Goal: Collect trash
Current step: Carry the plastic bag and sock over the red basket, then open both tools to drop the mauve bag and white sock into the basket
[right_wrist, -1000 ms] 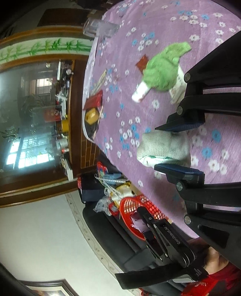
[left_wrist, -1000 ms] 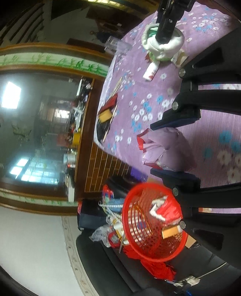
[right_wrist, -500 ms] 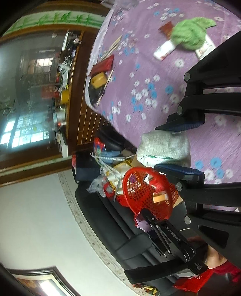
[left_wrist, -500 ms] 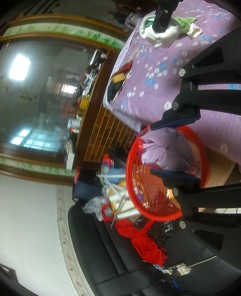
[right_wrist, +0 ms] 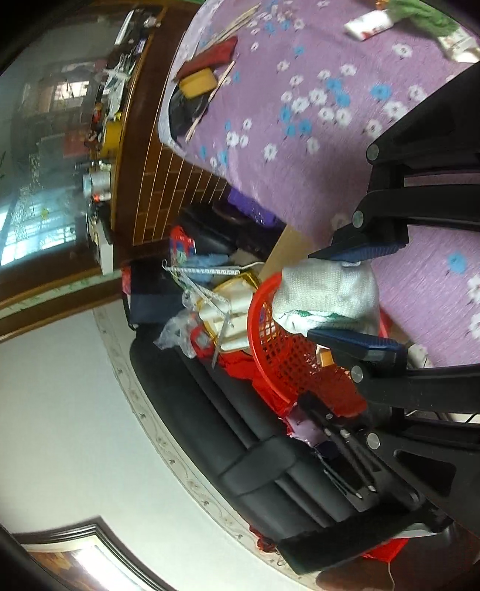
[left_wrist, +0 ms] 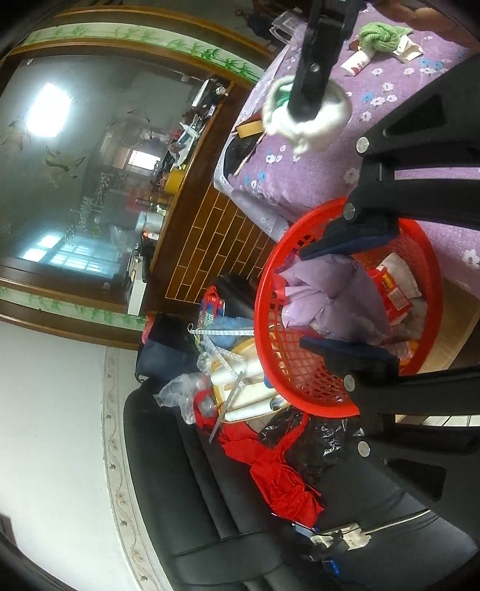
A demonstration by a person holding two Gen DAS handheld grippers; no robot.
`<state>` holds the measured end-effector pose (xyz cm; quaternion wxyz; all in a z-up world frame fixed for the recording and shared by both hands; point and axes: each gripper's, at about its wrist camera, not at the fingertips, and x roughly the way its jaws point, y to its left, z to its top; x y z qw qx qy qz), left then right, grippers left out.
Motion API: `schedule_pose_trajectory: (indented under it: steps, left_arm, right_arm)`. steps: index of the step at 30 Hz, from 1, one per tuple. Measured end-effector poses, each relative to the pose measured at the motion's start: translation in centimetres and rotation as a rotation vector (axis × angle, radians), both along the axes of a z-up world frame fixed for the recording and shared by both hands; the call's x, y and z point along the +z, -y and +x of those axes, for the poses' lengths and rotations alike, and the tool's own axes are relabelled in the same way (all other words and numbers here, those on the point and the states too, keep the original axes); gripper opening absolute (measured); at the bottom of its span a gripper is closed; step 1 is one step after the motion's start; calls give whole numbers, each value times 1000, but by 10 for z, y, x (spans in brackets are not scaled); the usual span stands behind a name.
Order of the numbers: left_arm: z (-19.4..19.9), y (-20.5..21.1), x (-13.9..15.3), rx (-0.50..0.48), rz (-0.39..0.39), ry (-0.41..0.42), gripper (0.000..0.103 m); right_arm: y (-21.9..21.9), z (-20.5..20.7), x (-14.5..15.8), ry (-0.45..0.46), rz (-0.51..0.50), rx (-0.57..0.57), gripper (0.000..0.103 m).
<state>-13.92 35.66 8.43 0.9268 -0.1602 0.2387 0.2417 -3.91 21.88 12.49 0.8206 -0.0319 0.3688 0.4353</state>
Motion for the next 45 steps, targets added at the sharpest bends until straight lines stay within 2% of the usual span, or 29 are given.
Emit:
schedule_pose_trajectory:
  steps: [9,14,20,25,26,28,29,31,36,40,45]
  left_arm:
    - [-1,-13,-6,10,-13,2,39]
    - [1,-28,-17,2,-52,-20,39]
    - [6,-35,-22,2,-58,-37,40]
    - [10,-40,-26,9,-67,-44,41]
    - [11,-41,-27,13,-72,-44,49]
    - [10,-42,-27,20,-81,-36,62]
    - [9,-43,-27,23,-81,-33,64]
    - [9,-41,-27,23,-74,-38,64]
    - [7,-26,-22,18,-45,-42,65]
    - [8,2,-17,4,20,-52,74]
    - [10,43,-12,-51,86,-68,75]
  right_arm:
    - [-18,16,-8,-28,10,6,37]
    - [-25,19,-5,-18,9,10,37]
    - [-39,29,-9,-46,12,19,38]
    - [-61,37,-14,-74,11,34,42]
    - [-64,39,-15,-73,12,33,42]
    - [-71,41,-13,-67,18,36,53]
    - [-72,42,-12,-59,22,28,56]
    - [-66,43,-4,-45,52,19,67]
    - [-40,37,7,-35,86,-4,68]
    - [-11,25,7,-35,91,-28,69]
    - [27,10,1,-42,74,-69,70]
